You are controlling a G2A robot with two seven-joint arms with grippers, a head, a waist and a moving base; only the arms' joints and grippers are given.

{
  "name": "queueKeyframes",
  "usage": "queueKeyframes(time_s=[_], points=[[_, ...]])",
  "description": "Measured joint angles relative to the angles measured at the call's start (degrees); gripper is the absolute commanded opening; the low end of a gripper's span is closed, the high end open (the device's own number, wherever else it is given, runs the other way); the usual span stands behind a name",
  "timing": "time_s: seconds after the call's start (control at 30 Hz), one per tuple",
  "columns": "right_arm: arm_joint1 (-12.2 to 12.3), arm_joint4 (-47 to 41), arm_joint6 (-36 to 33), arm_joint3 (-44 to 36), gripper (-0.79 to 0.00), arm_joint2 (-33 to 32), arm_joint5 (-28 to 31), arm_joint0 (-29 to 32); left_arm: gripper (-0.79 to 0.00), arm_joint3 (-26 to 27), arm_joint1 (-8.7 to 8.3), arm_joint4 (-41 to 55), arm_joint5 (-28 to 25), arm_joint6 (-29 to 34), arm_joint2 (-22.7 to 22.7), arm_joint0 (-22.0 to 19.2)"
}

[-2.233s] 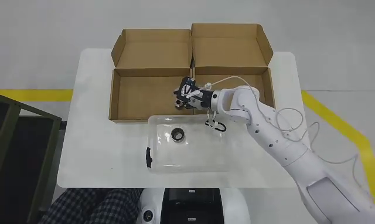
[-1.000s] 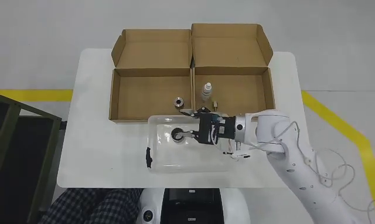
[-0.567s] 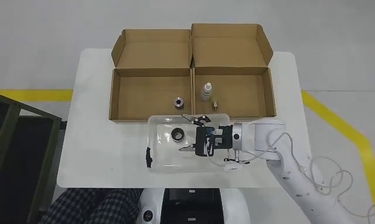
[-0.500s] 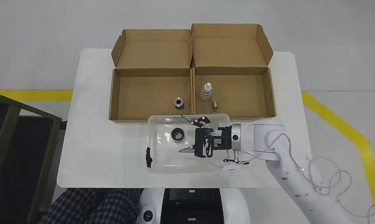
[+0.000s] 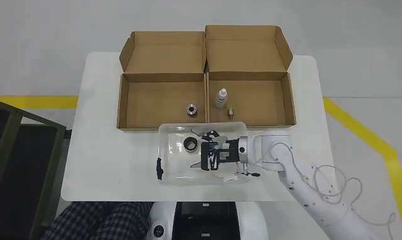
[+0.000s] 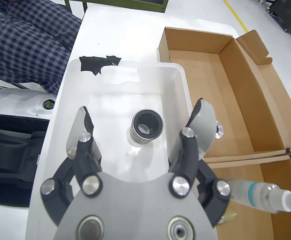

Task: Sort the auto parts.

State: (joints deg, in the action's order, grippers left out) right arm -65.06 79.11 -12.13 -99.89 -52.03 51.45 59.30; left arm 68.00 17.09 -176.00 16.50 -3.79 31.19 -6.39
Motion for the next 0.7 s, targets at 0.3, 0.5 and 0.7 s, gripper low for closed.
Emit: queueKeyframes(time_s=[0.3,0.5,0.7], points=[[-0.9,2.6,1.7,5.3,-0.111,2.8,-1.8,-2.3,0.0,0.0,0.0,0.0,0.0,0.0,0.0,0.0],[-1.6,3.3,2.1,8.7,-0.117,4.7,-3.5,-3.9,0.0,0.0,0.0,0.0,0.0,0.0,0.0,0.0],[-2.6,3.1,3.1,12.2,-0.111,6.8,-4.0,-5.8,0.0,0.0,0.0,0.0,0.0,0.0,0.0,0.0]])
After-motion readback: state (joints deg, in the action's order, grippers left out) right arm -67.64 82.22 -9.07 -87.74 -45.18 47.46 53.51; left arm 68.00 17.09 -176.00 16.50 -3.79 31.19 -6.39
